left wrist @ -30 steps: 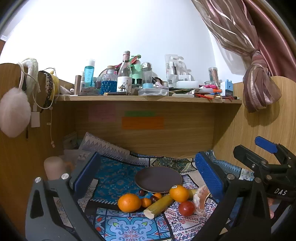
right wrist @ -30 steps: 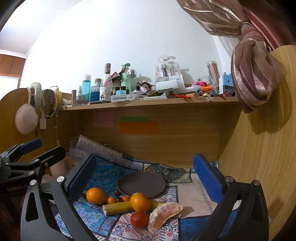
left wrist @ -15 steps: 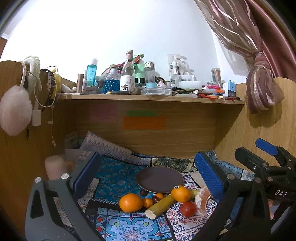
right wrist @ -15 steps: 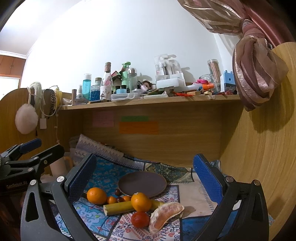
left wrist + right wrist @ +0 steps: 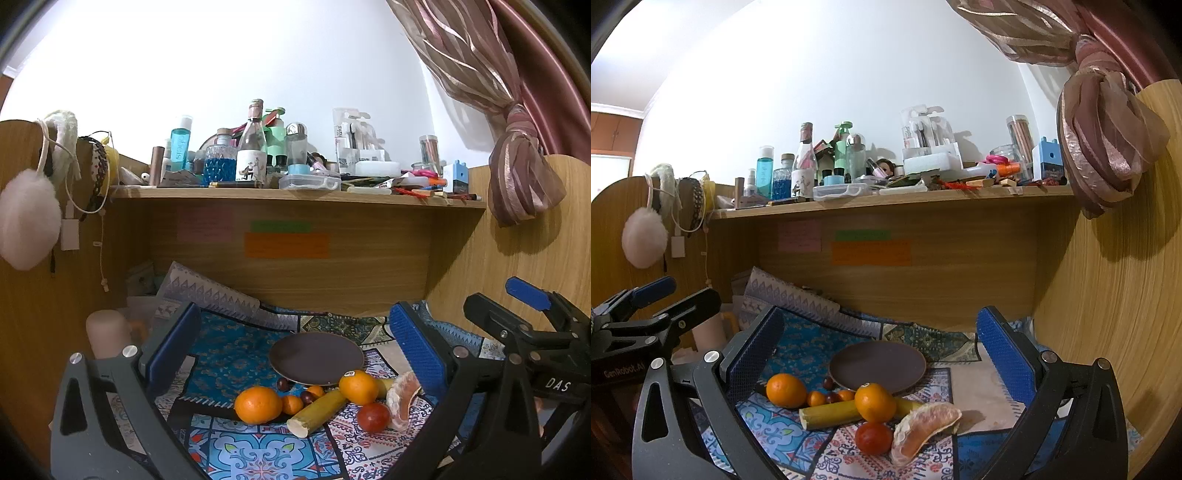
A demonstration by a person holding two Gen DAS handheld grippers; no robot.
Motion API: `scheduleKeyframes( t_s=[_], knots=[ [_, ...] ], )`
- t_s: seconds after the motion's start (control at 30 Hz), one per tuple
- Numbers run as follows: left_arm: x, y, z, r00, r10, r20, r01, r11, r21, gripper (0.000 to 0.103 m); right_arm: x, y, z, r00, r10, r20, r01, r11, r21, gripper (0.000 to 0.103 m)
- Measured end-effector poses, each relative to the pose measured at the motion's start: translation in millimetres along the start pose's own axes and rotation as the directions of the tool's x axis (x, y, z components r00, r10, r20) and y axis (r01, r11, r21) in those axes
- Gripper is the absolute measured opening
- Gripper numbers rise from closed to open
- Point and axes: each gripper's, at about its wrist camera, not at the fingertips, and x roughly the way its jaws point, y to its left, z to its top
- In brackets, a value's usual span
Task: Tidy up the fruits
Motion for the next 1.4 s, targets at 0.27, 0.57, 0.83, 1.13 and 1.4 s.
scheduleKeyframes(
  t_s=[0.27, 0.57, 0.83, 1.13, 1.4],
  knots=[
    [-0.1, -1.4, -0.8, 1.0, -0.001, 0.004, 0.001, 1.0, -0.001, 0.103, -0.1, 0.5, -1.3, 1.0, 0.002, 0.002, -0.002, 1.0, 0.0, 0.103],
    [0.6, -2.8, -1.4, 1.0, -0.002, 0.008, 0.002, 1.0, -0.002, 0.103, 1.1, 2.2, -1.8, 1.0, 0.008, 0.0, -0.008, 1.0, 0.004, 0.103],
    [1.0, -4.1, -2.0, 1.0, -0.001, 0.009, 0.001, 1.0, -0.002, 0.103, 1.7, 3.8, -3.4, 1.0, 0.013, 0.001, -0.013, 1.0, 0.003, 0.103],
    [9.7, 3.1, -7.2, 1.0, 0.02, 0.005, -0.02, 1.0, -0.005, 0.103, 11.0, -0.2, -6.1, 1.0, 0.004, -0.02, -0.003, 1.0, 0.009, 0.103],
    [42.8, 23.8, -29.6, 0.994, 0.018, -0.105, -0.018, 1.0, 0.001, 0.103, 36.3, -16.4, -24.0, 0.993, -0.069, -0.093, 0.069, 0.998, -0.001, 0.103]
  ],
)
